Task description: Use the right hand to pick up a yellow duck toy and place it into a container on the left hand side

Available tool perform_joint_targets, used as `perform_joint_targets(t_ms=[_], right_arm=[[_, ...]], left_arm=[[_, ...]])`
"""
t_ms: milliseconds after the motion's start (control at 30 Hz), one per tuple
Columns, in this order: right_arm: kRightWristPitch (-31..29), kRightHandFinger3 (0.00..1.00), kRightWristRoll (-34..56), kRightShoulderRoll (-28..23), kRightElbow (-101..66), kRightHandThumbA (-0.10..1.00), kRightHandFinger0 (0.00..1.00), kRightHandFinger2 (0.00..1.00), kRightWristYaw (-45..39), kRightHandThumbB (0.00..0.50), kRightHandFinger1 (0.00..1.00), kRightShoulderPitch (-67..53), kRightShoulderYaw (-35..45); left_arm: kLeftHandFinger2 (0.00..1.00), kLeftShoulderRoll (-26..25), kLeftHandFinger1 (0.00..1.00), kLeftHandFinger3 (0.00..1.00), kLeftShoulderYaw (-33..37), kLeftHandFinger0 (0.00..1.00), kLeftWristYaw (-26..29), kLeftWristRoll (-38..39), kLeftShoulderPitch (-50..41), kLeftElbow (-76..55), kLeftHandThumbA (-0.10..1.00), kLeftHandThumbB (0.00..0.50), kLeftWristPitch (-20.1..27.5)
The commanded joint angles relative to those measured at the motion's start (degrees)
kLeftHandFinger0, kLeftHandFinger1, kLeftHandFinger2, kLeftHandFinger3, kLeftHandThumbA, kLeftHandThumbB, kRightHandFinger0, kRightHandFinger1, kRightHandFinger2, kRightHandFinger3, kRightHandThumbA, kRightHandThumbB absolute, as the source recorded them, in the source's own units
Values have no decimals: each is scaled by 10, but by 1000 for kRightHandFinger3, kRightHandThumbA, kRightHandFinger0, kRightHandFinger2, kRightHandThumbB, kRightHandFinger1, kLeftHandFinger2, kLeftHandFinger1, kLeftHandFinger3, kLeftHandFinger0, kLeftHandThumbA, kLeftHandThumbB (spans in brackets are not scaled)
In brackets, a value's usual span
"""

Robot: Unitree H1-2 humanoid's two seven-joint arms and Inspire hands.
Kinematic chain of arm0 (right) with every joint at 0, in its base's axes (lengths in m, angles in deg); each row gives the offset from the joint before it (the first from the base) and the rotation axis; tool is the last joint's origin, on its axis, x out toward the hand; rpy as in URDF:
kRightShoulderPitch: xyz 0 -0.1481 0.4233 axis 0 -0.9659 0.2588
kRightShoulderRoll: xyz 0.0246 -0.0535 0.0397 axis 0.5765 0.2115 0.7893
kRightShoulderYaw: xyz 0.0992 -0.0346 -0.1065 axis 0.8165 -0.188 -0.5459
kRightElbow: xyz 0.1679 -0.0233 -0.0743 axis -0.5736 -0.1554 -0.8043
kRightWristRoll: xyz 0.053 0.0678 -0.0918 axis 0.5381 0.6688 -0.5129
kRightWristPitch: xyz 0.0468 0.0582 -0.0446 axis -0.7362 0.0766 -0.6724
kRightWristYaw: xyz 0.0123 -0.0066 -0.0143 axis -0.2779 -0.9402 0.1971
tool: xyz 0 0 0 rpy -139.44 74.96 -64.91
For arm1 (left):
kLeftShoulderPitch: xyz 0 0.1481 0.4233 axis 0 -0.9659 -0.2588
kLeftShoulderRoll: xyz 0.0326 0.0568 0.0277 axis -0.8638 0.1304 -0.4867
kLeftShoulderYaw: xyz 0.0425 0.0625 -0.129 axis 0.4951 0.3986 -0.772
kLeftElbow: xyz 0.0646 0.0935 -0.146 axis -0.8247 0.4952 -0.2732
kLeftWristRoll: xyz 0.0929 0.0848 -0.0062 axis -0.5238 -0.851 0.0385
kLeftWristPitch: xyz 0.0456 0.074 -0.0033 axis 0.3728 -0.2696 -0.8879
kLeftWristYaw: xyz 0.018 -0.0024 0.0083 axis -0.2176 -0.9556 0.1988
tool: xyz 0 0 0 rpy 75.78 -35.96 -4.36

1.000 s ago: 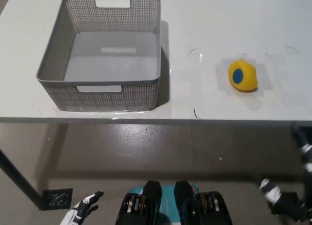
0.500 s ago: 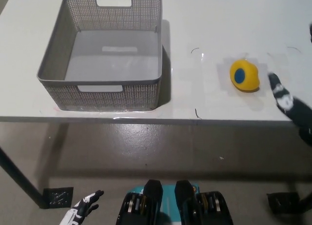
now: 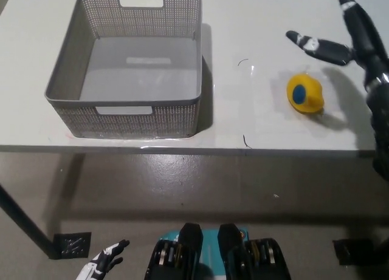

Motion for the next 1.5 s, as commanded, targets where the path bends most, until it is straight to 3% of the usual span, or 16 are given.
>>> perform_joint_targets(t_ms=[0,233,300,467,600,733,800,1000,1467], right_arm=[[19,1000,-44,-9,185,914,1000,1000,-36,494,1000,151,-41],[8,1000,-42,6,344,933,1000,1000,-57,500,1000,236,-78],[11,1000,-41,13,389,923,1000,1000,-72,478,1000,264,-89],[26,1000,-44,34,477,943,1000,1000,-105,500,1000,315,-111],[22,1000,-40,37,504,906,1000,1000,-127,483,1000,328,-124],[5,1000,-42,30,516,955,1000,1000,-148,500,1000,331,-132],[-15,1000,-41,25,513,961,1000,1000,-158,467,1000,324,-135],[1,1000,-51,28,519,1000,1000,1000,-176,500,1000,318,-148],[2,1000,-62,41,562,950,1000,1000,-188,493,1000,311,-182]], left_arm=[[1000,-9,1000,1000,-3,1000,-4,1,-4,-11,1000,344,24],[1000,-9,1000,1000,-3,1000,-3,0,-3,-12,1000,348,23],[1000,-8,1000,1000,-3,1000,-2,-1,0,-12,1000,337,23],[1000,-9,1000,1000,-6,1000,0,0,3,-17,1000,341,21],[1000,-12,1000,1000,-8,1000,-1,2,8,-16,1000,333,20],[1000,-16,1000,1000,-7,1000,-5,1,14,-21,1000,348,14],[1000,-17,1000,1000,-6,1000,-7,2,15,-20,1000,353,11],[1000,-17,1000,1000,-5,1000,-6,3,14,-21,1000,346,12],[1000,-16,1000,1000,-9,1000,-3,1,6,-19,1000,348,23]])
